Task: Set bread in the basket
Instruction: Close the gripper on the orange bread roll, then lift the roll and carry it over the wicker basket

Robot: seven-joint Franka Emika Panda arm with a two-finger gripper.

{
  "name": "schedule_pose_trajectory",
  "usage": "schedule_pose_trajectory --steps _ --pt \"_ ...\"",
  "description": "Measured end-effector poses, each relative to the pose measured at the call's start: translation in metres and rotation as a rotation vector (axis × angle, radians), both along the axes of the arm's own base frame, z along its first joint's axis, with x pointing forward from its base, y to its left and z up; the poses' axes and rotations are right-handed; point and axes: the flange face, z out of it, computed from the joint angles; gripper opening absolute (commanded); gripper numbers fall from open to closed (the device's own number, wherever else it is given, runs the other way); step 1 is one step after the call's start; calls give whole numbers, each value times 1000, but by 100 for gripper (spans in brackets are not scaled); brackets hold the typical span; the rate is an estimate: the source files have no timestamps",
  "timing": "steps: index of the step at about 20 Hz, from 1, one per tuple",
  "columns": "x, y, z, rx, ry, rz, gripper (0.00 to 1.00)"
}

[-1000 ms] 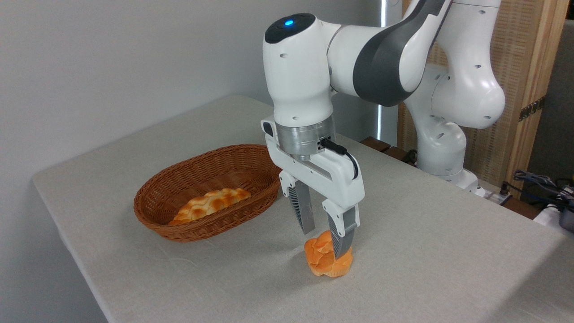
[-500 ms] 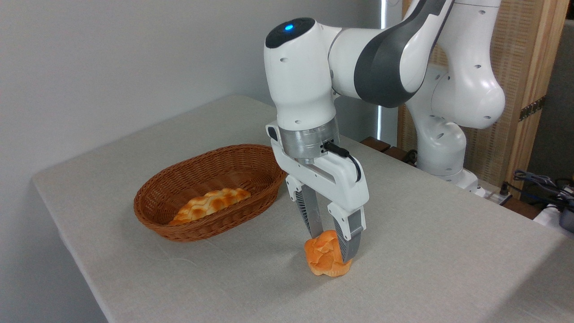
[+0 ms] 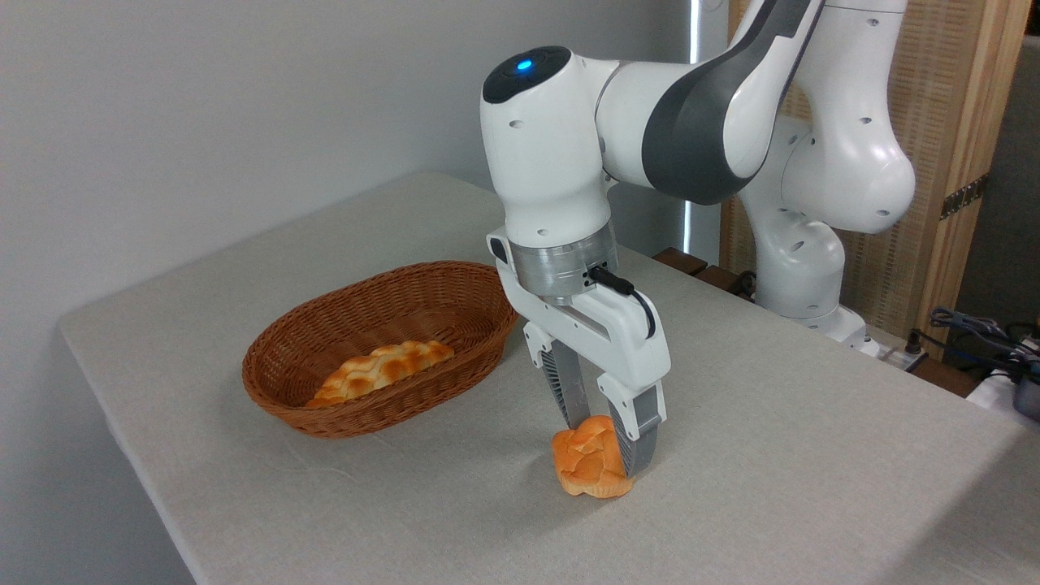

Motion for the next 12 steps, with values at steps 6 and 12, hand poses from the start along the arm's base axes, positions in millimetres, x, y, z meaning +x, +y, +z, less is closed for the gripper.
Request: schedule_pose_trajectory --steps 6,12 --pt "0 -1 -1 0 1 -3 30" --pt "0 -1 -1 0 1 -3 30"
